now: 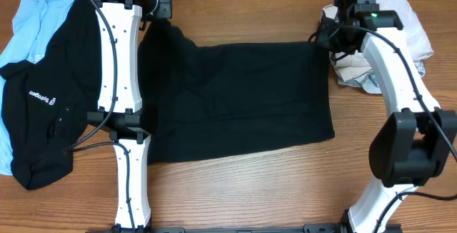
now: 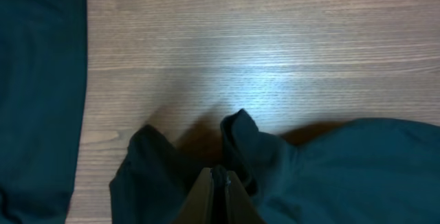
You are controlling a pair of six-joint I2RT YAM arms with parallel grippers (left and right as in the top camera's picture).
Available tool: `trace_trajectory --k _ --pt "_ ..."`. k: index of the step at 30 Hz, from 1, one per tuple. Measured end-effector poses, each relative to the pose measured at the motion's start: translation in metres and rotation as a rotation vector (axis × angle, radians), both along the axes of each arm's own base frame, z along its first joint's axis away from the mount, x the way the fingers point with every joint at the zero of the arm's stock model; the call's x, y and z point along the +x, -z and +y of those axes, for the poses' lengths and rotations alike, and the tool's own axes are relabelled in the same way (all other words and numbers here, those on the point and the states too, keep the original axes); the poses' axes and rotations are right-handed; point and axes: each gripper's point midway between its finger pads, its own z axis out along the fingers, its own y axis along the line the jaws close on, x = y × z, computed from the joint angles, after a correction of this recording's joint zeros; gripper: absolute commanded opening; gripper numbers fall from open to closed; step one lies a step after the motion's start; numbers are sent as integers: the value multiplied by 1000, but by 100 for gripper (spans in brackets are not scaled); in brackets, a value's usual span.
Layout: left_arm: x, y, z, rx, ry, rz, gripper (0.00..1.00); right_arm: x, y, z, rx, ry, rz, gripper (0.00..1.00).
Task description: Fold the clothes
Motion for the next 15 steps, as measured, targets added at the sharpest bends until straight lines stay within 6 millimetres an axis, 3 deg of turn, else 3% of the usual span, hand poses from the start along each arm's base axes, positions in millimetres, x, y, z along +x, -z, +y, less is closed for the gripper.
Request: trace_trajectory --k 6,12,15 --pt "1 0 8 -8 -26 2 4 -40 7 6 36 -15 159 4" --pt "-1 3 28 -71 -66 31 4 -57 6 10 59 -22 216 4" --pt "-14 10 37 -73 -86 100 4 -63 4 12 72 -26 236 4"
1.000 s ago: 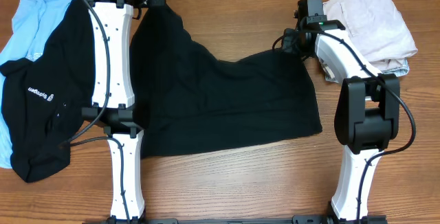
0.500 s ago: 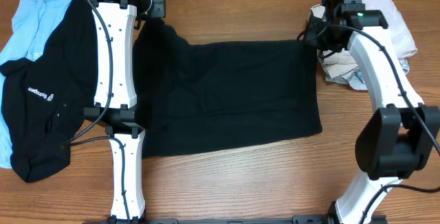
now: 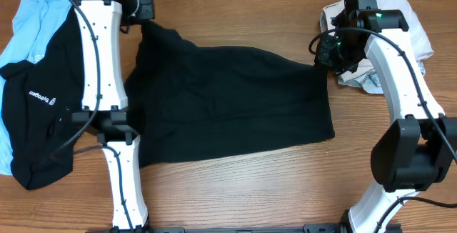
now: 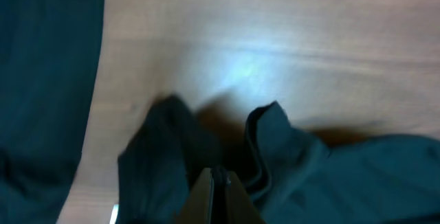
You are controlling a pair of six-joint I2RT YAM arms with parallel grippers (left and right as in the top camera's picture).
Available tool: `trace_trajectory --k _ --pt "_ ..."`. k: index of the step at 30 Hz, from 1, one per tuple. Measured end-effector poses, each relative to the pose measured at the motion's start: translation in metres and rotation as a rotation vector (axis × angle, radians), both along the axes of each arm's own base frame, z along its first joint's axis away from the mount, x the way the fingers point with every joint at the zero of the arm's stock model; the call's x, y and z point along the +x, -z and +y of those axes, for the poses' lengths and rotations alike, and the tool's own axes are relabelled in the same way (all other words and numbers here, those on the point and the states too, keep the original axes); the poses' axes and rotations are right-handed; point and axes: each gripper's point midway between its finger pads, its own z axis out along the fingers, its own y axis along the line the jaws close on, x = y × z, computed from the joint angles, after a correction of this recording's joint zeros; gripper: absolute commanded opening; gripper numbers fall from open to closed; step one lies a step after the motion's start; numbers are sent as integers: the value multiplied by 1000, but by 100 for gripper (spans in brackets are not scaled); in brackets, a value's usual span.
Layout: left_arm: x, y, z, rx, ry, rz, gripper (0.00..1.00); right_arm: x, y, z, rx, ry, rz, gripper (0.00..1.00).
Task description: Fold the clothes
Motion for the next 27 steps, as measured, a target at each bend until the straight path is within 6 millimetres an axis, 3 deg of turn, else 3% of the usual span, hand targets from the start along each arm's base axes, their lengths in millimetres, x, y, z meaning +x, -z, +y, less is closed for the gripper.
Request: trace_trajectory --k 8,13,19,23,27 --pt "-55 34 -1 -1 18 249 4 -24 3 1 7 -2 100 4" --pt "-85 76 -2 -1 49 432 4 -35 3 0 3 -1 143 4" --pt "-129 123 2 19 77 655 4 -35 5 -6 -2 14 143 4" --pt "-148 138 7 43 82 740 4 -49 20 -14 -9 32 201 4" --pt "-152 141 9 56 85 757 4 -63 30 -16 -8 36 261 4"
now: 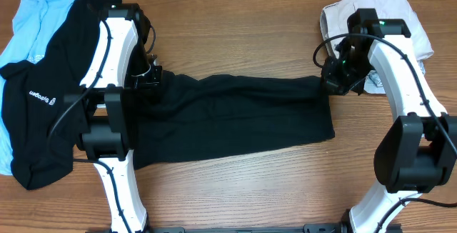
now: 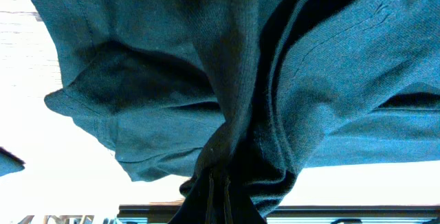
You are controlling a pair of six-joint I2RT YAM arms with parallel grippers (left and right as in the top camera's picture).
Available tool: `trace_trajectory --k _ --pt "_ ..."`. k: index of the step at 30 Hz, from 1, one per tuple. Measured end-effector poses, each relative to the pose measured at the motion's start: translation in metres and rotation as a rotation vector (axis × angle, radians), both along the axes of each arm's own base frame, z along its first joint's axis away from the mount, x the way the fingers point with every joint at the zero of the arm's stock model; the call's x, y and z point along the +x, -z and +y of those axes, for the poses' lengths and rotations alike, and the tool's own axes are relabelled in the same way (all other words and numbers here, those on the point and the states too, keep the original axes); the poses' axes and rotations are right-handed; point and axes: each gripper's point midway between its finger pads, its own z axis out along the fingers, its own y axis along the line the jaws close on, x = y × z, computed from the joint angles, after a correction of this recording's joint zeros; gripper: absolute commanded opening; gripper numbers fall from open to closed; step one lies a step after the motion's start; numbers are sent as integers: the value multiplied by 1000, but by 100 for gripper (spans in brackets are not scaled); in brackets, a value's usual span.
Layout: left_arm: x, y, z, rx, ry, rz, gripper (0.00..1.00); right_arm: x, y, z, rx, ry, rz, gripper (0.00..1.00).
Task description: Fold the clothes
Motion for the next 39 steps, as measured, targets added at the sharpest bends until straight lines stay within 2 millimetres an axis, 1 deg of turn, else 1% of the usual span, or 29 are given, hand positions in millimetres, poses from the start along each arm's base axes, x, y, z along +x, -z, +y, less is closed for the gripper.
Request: trace_trajectory --k 2,5,9,11,12,13,14,15,16,17,18,20,24,27,30,32,34,36,39 --pt "0 0 1 1 6 0 4 -7 1 0 1 0 28 4" --pt "-1 1 1 -1 21 5 4 -10 3 -1 -4 0 42 4" --pt "-11 7 2 -9 47 44 4 -19 16 -6 -16 9 76 4" --pt "-17 14 2 -12 54 65 38 -24 27 -11 -21 19 92 37" --pt "-19 18 2 -14 61 75 53 -26 33 -13 -22 25 95 50" --pt "-22 21 2 -16 68 83 62 -28 38 -16 -25 34 101 55" --pt "-24 25 3 -16 69 92 75 -30 44 -18 -27 38 104 62" --pt "-27 28 2 -18 71 101 85 -32 48 -20 -30 49 110 73" --pt "-30 30 3 -19 75 109 93 -33 52 -22 -32 54 108 81" --pt "-32 32 3 -20 76 116 100 -34 55 -24 -33 55 111 83" --pt "-34 34 3 -21 79 123 100 -33 57 -26 -35 60 105 84" --pt "-34 36 3 -22 82 122 100 -24 60 -30 -39 69 65 86" --pt "-23 42 3 -21 82 74 100 -3 62 -37 -42 59 -28 88" --pt "-16 45 3 -21 85 40 100 1 63 -37 -41 34 -52 89" --pt "-9 41 2 -20 86 14 100 0 70 -36 -36 8 -66 90" --pt "5 30 2 -18 87 -35 100 -3 80 -35 -30 -5 -68 91" --pt "25 16 2 -17 91 -111 100 -11 90 -32 -17 -21 -55 91" --pt "53 -6 2 -14 98 -230 100 -17 99 -31 -12 -31 -53 89" --pt "85 -40 2 -7 100 -379 100 -15 101 -30 -10 -38 -83 81"
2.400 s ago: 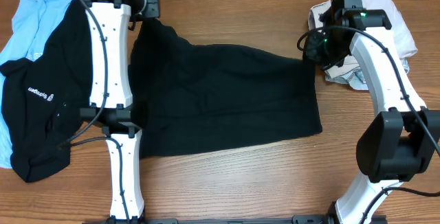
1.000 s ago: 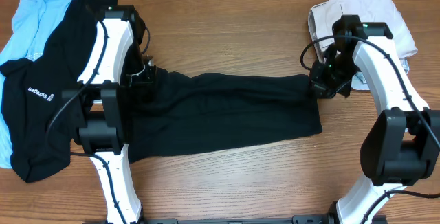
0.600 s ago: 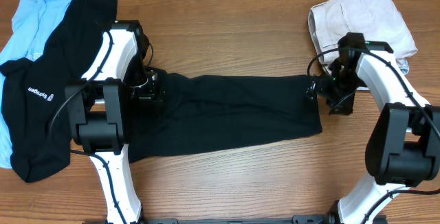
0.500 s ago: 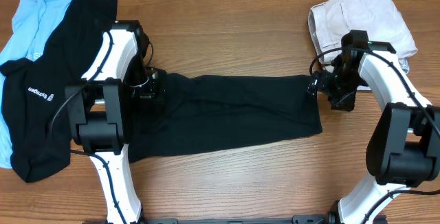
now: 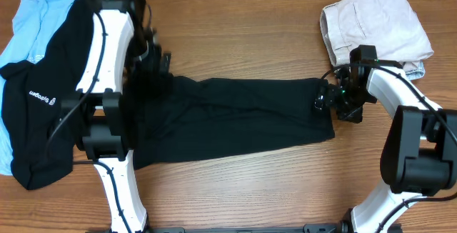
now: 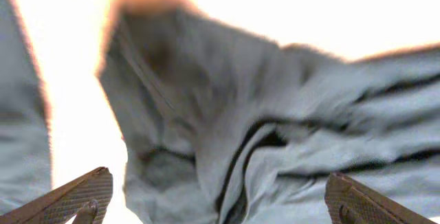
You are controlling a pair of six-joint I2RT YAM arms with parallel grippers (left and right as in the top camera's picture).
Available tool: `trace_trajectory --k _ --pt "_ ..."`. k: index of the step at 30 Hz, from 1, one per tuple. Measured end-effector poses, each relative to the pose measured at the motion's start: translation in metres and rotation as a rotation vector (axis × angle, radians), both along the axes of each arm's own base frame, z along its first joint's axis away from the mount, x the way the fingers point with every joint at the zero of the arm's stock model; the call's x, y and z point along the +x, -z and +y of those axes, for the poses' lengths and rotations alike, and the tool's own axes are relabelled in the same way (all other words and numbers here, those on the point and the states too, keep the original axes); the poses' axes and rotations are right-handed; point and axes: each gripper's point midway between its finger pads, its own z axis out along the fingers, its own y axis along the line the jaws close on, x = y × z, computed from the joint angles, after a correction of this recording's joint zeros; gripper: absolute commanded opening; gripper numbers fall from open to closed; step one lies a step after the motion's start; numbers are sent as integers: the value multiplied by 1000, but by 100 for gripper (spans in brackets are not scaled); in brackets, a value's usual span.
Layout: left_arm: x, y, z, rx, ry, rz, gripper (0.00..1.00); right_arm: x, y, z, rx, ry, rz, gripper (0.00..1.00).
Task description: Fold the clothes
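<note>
A black garment (image 5: 235, 115) lies folded into a long band across the middle of the table. My left gripper (image 5: 153, 60) hovers over the band's back left corner. In the left wrist view its fingers (image 6: 75, 195) stand wide apart, open, with the bunched, washed-out cloth (image 6: 227, 135) below and nothing between them. My right gripper (image 5: 334, 101) sits low at the band's right end, touching the cloth; the overhead view does not show how its jaws stand.
A heap of black and light-blue clothes (image 5: 36, 83) covers the left end of the table. A folded beige garment (image 5: 375, 18) lies at the back right, just behind the right arm. Bare wood (image 5: 250, 183) runs along the front.
My left gripper was shut on the garment's left corner; now it is open and the cloth lies below it. My right gripper has moved toward the front and lower, onto the band's right end.
Both grippers held the far corners of the spread black garment at the table's back, the left one shut on cloth. Later the far edge was over the middle and the garment a narrower band. Now the left gripper has let go.
</note>
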Motion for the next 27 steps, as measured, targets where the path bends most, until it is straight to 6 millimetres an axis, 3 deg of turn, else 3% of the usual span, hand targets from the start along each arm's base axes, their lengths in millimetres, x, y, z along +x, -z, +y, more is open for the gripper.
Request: trace_trajectory --k 3,8,10,17,20,22,27 --pt "20 -29 0 -1 2 -114 100 2 2 0 2 -6 -30 64" --pt "42 -72 0 -2 3 -266 100 8 5 6 43 0 -91 18" --pt "45 -83 0 -2 3 -298 100 7 7 8 58 0 -95 4" --pt "46 -94 0 -3 3 -326 100 1 4 9 102 73 -54 4" --pt "45 -94 0 -2 3 -321 100 -13 0 4 105 103 20 4" --pt "45 -94 0 -2 3 -322 100 -17 -8 -4 108 135 51 4" --pt "45 -94 0 -2 3 -323 100 -2 -45 -30 99 182 4 4"
